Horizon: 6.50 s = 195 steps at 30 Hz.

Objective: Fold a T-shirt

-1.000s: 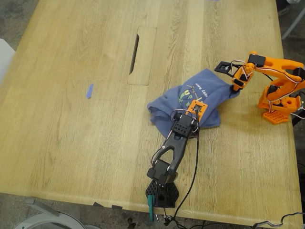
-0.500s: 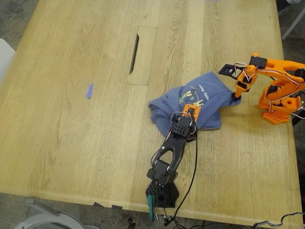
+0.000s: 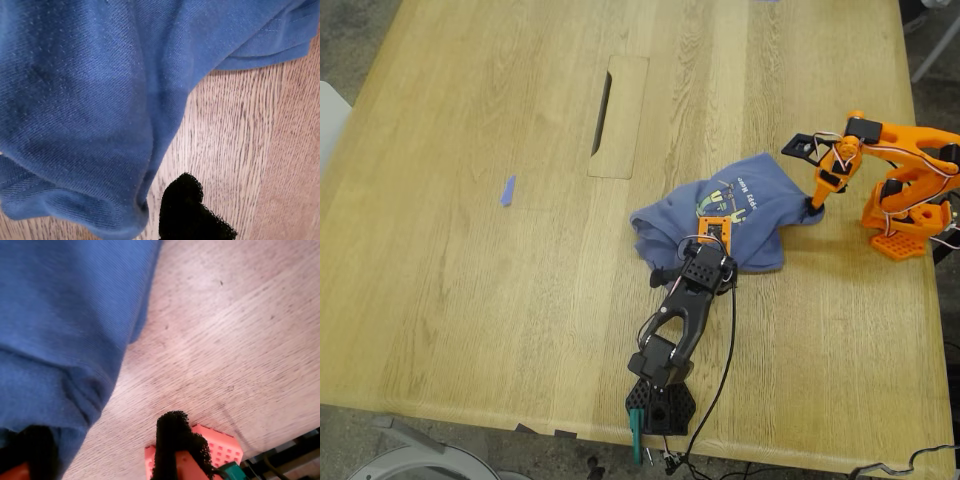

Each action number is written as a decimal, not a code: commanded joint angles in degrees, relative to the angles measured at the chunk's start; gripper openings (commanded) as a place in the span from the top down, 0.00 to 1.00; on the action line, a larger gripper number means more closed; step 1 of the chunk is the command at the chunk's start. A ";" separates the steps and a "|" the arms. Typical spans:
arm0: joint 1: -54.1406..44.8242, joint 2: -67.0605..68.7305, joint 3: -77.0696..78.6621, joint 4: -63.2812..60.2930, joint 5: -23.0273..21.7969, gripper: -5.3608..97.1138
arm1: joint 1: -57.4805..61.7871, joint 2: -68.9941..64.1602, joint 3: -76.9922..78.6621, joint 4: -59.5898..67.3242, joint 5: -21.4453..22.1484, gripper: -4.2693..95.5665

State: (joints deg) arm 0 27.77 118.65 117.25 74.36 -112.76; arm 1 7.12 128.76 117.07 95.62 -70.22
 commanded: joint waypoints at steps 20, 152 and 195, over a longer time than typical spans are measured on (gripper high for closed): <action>-4.31 -5.27 -16.79 -12.92 8.09 0.45 | -2.02 -8.00 -12.92 -16.96 -1.76 0.78; -76.03 -18.63 -9.76 -40.08 12.39 0.93 | 53.70 26.72 31.11 -26.28 -10.20 0.96; -117.42 88.24 58.45 -2.11 10.02 0.95 | 102.92 66.45 66.36 -29.71 -14.15 0.96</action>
State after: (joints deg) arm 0 -86.75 200.57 176.22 71.19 -101.60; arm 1 108.54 194.68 181.76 66.97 -84.55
